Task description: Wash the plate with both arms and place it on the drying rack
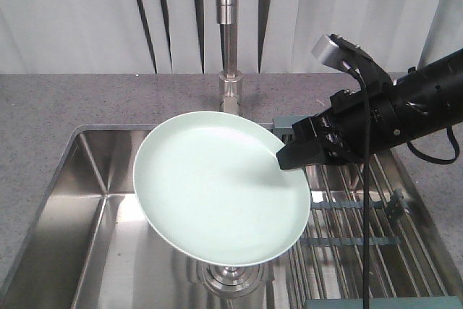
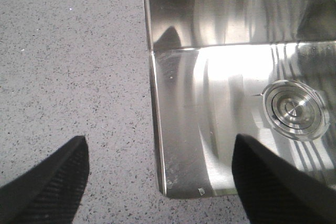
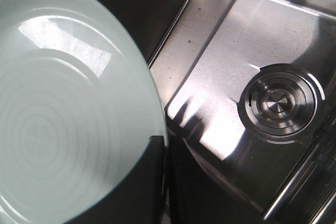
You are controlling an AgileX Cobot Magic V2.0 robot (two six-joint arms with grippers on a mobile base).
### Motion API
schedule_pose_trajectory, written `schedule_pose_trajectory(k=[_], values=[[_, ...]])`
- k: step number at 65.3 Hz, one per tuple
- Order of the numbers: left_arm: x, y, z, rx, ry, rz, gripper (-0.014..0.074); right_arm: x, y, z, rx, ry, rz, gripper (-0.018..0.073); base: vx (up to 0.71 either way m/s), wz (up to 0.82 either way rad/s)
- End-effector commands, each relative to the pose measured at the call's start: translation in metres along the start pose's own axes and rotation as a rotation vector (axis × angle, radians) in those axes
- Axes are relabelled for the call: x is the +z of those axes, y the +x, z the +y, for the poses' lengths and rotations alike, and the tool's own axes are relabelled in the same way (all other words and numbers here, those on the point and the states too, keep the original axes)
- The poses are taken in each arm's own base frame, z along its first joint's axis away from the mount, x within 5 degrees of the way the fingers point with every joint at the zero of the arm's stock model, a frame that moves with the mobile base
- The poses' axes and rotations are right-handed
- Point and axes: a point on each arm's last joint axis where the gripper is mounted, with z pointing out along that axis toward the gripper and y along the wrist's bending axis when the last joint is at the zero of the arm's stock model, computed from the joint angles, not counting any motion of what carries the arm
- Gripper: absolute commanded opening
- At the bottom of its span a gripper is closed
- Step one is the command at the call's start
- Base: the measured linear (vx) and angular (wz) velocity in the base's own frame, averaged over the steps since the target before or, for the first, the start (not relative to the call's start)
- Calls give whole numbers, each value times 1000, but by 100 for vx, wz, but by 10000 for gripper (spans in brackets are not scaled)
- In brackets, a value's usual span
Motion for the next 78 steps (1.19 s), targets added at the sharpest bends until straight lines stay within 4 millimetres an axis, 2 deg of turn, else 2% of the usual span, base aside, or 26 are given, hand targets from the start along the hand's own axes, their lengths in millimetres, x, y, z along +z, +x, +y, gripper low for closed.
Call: schedule_pose_trajectory(k=[1, 16, 25, 39, 50, 63, 72, 78], values=[[-4, -11, 0, -12, 2, -74, 534, -15, -7, 14, -60, -23, -85, -8, 0, 0], [-4, -11, 0, -12, 2, -74, 534, -15, -4, 9, -227, 38, -45, -6, 0, 0], [-4, -11, 0, -12, 2, -74, 534, -14, -6, 3, -258, 98, -54, -4, 0, 0], [-4, -11, 0, -12, 2, -73, 534, 11, -8, 13, -351, 121, 10, -4, 0, 0], [-4, -11, 0, -12, 2, -71, 534, 28, -27, 23, -381, 116, 6, -4, 0, 0], [-4, -11, 0, -12, 2, -71, 534, 38, -57, 22, -368, 115, -27, -4, 0, 0], [-4, -11, 0, -12, 2, -71, 534, 29, -76, 11, -339, 147, -76, -4, 0, 0], [-4, -11, 0, -12, 2, -71, 534, 19, -80, 1, -307, 171, -104, -4, 0, 0]])
